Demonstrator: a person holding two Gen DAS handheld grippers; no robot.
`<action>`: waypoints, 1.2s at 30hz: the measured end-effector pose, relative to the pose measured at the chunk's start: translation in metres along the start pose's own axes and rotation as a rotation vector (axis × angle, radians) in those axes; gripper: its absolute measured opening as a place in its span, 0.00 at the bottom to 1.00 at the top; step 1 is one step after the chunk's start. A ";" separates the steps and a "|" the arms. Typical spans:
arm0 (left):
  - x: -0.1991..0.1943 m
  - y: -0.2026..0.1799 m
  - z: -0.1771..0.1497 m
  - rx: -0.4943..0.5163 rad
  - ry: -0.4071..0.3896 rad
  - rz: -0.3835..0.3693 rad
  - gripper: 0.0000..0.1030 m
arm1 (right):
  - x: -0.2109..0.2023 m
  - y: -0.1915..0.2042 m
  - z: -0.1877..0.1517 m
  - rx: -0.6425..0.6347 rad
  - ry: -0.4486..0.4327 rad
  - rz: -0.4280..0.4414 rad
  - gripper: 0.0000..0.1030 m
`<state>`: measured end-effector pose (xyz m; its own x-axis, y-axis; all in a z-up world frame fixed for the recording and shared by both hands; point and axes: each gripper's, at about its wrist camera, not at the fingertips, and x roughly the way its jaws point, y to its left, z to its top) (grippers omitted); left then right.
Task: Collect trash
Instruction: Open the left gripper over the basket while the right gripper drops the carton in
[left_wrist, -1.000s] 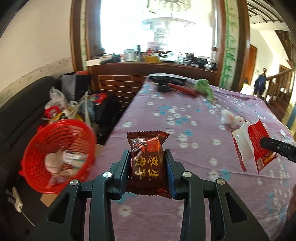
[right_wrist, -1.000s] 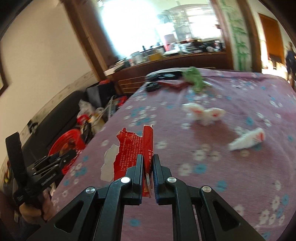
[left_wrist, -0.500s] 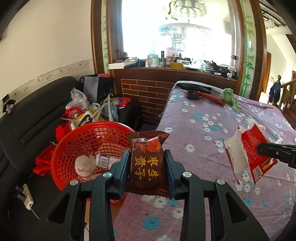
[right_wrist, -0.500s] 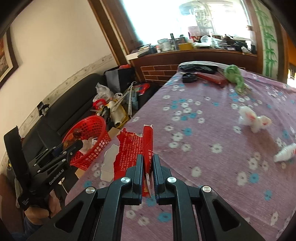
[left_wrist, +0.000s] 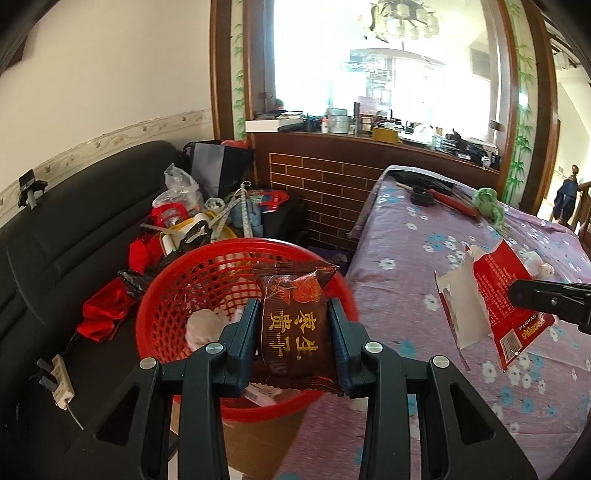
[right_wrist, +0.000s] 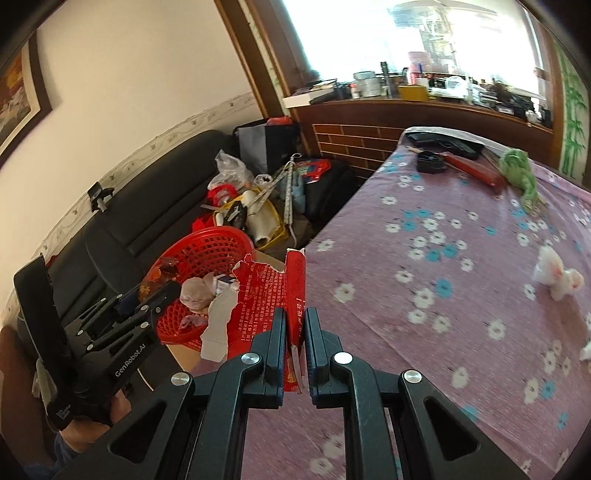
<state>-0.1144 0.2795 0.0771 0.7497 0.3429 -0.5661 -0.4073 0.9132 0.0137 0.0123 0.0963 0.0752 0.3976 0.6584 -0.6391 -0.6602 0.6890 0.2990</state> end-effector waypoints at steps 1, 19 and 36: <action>0.001 0.004 0.000 -0.005 0.001 0.004 0.34 | 0.004 0.003 0.002 -0.004 0.003 0.004 0.10; 0.038 0.078 0.009 -0.141 0.049 -0.006 0.37 | 0.088 0.072 0.046 -0.082 0.033 0.040 0.13; 0.010 0.029 0.013 -0.078 -0.003 -0.094 0.64 | 0.022 -0.012 0.012 0.067 -0.032 -0.016 0.21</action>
<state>-0.1114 0.3124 0.0825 0.7882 0.2573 -0.5591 -0.3741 0.9216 -0.1033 0.0370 0.1062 0.0656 0.4285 0.6557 -0.6216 -0.6099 0.7175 0.3365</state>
